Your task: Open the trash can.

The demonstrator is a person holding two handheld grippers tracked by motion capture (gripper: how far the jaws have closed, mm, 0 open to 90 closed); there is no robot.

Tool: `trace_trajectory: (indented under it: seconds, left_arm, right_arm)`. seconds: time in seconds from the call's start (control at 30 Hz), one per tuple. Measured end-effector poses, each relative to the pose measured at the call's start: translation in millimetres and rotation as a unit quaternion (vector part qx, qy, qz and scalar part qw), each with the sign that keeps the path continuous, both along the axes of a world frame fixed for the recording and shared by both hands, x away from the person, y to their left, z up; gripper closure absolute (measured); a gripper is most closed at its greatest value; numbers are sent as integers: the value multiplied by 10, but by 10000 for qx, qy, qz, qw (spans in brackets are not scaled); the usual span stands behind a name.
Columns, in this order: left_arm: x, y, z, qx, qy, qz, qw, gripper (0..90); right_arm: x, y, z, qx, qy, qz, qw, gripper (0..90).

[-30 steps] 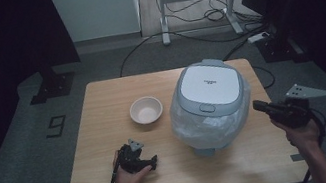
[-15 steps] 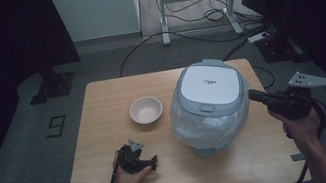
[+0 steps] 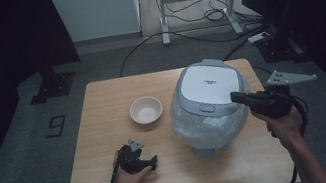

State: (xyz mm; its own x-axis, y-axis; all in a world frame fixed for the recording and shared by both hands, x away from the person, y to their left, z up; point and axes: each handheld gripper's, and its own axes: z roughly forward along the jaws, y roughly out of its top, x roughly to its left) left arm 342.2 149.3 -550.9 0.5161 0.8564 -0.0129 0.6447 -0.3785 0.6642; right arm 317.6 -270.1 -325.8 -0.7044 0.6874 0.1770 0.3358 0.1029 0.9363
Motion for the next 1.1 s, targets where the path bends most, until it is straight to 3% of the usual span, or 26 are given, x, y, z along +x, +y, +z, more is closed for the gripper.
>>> trace_trajectory:
  seconds: [0.3,0.63,1.1]
  left_arm:
    - [0,0,0,-3,0,0,10000,10]
    - [0,0,0,-2,0,0,10000,10]
    - [0,0,0,-2,1,-1,10000,10]
  right_arm:
    - [84,110,-31,-3,47,84,10000,900]
    - [74,294,-46,-100,-15,343,9994,900]
    - [95,472,-125,-186,123,609,9979,900]
